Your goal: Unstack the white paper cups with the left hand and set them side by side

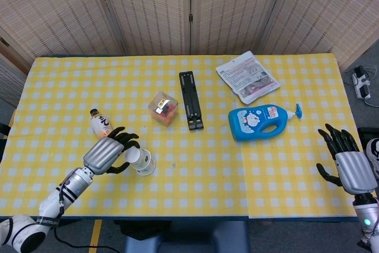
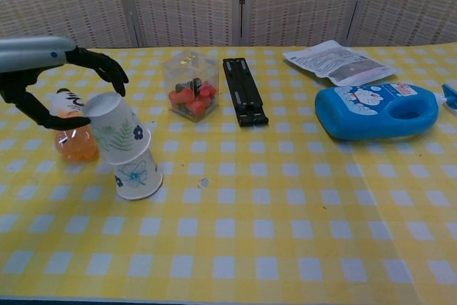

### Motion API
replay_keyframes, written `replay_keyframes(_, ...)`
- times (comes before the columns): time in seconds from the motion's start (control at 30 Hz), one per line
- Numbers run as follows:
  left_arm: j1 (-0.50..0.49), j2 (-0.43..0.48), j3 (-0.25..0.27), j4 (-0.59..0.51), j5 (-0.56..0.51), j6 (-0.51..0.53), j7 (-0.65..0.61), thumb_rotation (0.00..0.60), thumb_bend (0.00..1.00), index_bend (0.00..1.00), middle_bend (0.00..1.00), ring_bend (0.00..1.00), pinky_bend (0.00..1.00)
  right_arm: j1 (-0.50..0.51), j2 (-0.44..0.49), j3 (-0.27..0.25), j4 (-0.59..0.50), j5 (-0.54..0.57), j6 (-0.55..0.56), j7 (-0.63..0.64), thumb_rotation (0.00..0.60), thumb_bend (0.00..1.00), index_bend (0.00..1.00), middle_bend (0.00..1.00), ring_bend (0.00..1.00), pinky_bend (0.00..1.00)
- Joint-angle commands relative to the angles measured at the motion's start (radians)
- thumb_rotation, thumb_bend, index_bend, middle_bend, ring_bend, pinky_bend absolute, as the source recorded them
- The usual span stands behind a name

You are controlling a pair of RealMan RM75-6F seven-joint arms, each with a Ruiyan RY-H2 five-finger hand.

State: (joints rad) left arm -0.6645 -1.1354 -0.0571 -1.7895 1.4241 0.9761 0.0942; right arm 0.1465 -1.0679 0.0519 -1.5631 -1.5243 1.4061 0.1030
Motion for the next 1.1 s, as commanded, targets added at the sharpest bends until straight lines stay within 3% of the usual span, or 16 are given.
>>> replay_keyframes(0.03,0.013,0.040,-0.004,-0.037,0.021,0.022,-0.009,0.600,0.52,0.44,0.22,0.21,0.11,0.001,0.001,0.001,-0.001,-0.002,0.000,-0.001,0.600,0.39,0.00,0.00,0.06,0.00)
replay_keyframes(0.47,0.075,0.131,0.027,-0.076,0.022,0.068,0.058,0.600,0.52,0.43,0.22,0.20,0.10,0.008,0.001,0.001,-0.002,-0.006,-0.005,0.000,0.600,0.39,0.00,0.00,0.06,0.00)
replay_keyframes(0.77,0.093,0.088,0.049,-0.040,-0.001,0.051,0.119,0.600,0.52,0.43,0.22,0.19,0.09,0.006,0.003,-0.001,-0.009,-0.008,-0.001,-0.006,0.600,0.39,0.00,0.00,0.06,0.00)
replay_keyframes(1.1,0.078,-0.019,0.050,0.040,-0.008,0.014,0.160,0.600,0.52,0.43,0.22,0.18,0.09,0.004,0.005,-0.004,-0.017,-0.009,-0.001,-0.013,0.600,0.39,0.00,0.00,0.06,0.00)
